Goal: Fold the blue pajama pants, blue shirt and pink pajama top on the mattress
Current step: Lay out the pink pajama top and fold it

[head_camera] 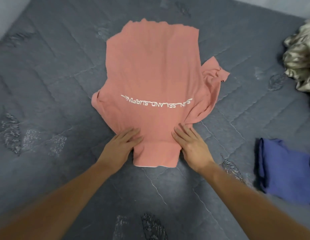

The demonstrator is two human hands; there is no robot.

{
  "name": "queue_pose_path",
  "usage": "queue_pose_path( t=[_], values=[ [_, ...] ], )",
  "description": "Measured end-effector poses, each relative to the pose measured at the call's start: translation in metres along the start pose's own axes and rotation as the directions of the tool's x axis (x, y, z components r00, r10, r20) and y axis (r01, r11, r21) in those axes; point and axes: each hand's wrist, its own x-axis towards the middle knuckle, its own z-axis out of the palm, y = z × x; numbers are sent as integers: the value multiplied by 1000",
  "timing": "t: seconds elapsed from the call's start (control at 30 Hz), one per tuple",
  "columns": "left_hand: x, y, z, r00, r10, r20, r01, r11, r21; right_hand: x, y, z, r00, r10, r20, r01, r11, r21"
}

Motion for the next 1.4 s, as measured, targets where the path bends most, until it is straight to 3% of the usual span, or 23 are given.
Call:
queue_pose_path(
  t=[0.13,0.27,0.4,0.7,0.93,1.2,1.3,1.4],
  values=[
    [-49,29,-8,1000,-17,13,18,998,-62,-41,-17,-11,997,-44,60,40,997,65],
    [-69,80,-58,974,-226,29,222,912,-345,-66,-33,-67,982,111,152,-151,944,292],
    [-52,130,-142,915,-396,-79,326,839,-435,-72,-50,-163,976,216,35,-212,894,394],
    [-73,266,-382,923,-246,-294,128,920,-369,-134,-88,-404,945,243,-218,-97,846,524],
    [-110,353,-486,873,-226,-432,62,930,-361,-192,-119,-552,913,177,-367,45,851,523],
    [-161,419,-536,866,-167,-472,-98,868,-487,-245,-136,-606,932,145,-333,87,800,593],
    [-172,428,-532,862,-239,-447,-43,844,-534,-261,-143,-611,927,148,-345,104,781,616],
    [-172,434,-521,816,-400,-416,90,801,-592,-264,-146,-607,938,183,-295,68,735,675]
  ],
)
